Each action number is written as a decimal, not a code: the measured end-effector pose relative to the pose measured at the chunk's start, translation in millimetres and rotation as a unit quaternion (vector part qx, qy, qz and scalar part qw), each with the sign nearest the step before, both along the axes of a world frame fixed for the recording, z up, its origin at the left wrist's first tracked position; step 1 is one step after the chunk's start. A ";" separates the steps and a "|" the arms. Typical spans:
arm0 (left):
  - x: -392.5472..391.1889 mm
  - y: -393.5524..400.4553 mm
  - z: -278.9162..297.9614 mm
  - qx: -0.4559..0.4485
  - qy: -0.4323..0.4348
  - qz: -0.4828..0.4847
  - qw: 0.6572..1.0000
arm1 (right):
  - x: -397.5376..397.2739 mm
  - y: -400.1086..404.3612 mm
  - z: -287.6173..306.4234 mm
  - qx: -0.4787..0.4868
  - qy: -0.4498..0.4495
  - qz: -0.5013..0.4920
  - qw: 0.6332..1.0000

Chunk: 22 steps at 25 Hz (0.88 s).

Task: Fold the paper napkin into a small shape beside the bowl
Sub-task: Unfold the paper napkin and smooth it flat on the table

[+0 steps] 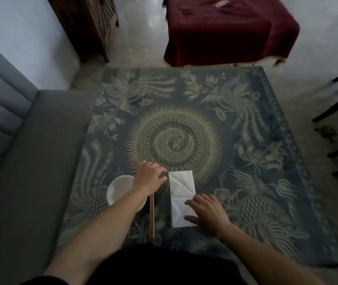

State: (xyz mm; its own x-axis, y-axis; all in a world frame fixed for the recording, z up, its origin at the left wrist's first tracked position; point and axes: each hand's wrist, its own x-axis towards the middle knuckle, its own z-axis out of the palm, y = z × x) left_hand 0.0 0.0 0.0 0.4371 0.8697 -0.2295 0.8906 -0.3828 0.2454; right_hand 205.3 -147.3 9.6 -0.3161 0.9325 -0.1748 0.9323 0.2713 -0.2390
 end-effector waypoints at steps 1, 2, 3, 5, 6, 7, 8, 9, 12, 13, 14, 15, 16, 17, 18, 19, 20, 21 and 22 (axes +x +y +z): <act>4.5 3.1 -0.8 -0.015 0.002 0.000 1.000 | -3.7 -0.6 -4.3 -0.005 0.001 0.024 1.000; 9.7 6.5 -1.5 -0.023 -0.001 0.009 1.000 | -6.8 0.5 -4.4 -0.007 -0.001 0.032 0.999; 15.1 9.1 -3.8 -0.031 0.003 0.018 0.999 | -9.3 -1.5 -8.0 0.002 0.000 0.043 0.999; 24.9 10.8 -4.3 -0.052 0.013 0.036 0.998 | -12.1 -4.3 -8.7 -0.008 -0.012 0.049 0.999; 27.8 9.6 -6.1 -0.063 0.015 0.041 0.997 | -11.8 -5.7 -8.8 -0.022 -0.013 0.045 0.999; 29.6 9.4 -7.8 -0.070 0.016 0.051 0.996 | -10.4 -6.9 -11.1 -0.021 -0.014 0.045 0.999; 31.6 9.3 -8.4 -0.072 0.013 0.063 0.995 | -8.8 -8.6 -10.8 -0.028 -0.021 0.044 0.998; 33.3 9.3 -9.5 -0.074 0.011 0.074 0.994 | -8.7 -10.0 -12.5 -0.028 -0.029 0.048 0.998; 38.3 9.3 -11.2 -0.068 0.011 0.095 0.993 | -10.9 -10.9 -15.3 -0.031 -0.038 0.047 0.998; 39.4 9.5 -13.2 -0.065 0.009 0.101 0.993 | -10.7 -10.8 -18.0 -0.031 -0.037 0.046 0.998; 39.9 9.4 -14.0 -0.062 0.009 0.106 0.992 | -10.4 -10.2 -19.6 -0.029 -0.034 0.046 0.998; 40.2 9.3 -14.8 -0.058 0.009 0.108 0.992 | -10.1 -9.8 -21.1 -0.028 -0.029 0.046 0.998; 40.5 9.1 -15.7 -0.057 0.012 0.110 0.992 | -9.5 -9.9 -22.9 -0.024 -0.022 0.044 0.998; 40.8 9.4 -17.3 -0.057 0.012 0.111 0.992 | -8.8 -9.5 -24.3 -0.019 -0.015 0.044 0.999; 41.1 9.6 -17.7 -0.061 0.012 0.111 0.992 | -8.6 -8.8 -24.8 -0.014 -0.007 0.045 0.999; 40.7 9.8 -18.0 -0.067 0.011 0.109 0.992 | -8.6 -8.4 -25.0 -0.008 0.002 0.046 0.999; 40.3 10.5 -17.5 -0.075 0.009 0.108 0.991 | -8.9 -8.4 -25.6 -0.003 0.013 0.044 0.999; 39.8 11.7 -17.8 -0.081 0.003 0.108 0.991 | -8.9 -8.2 -26.7 0.004 0.025 0.040 0.999; 39.2 12.4 -18.0 -0.088 -0.004 0.107 0.990 | -9.2 -7.6 -27.2 0.007 0.036 0.033 0.999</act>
State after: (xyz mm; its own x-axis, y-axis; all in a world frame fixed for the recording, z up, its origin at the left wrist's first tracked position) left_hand 39.2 12.4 -18.0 0.2493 0.8898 -0.3822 0.9445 -0.1363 0.2989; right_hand 196.1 -154.9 -17.5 -0.3891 0.9109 -0.1374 0.8926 0.3360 -0.3007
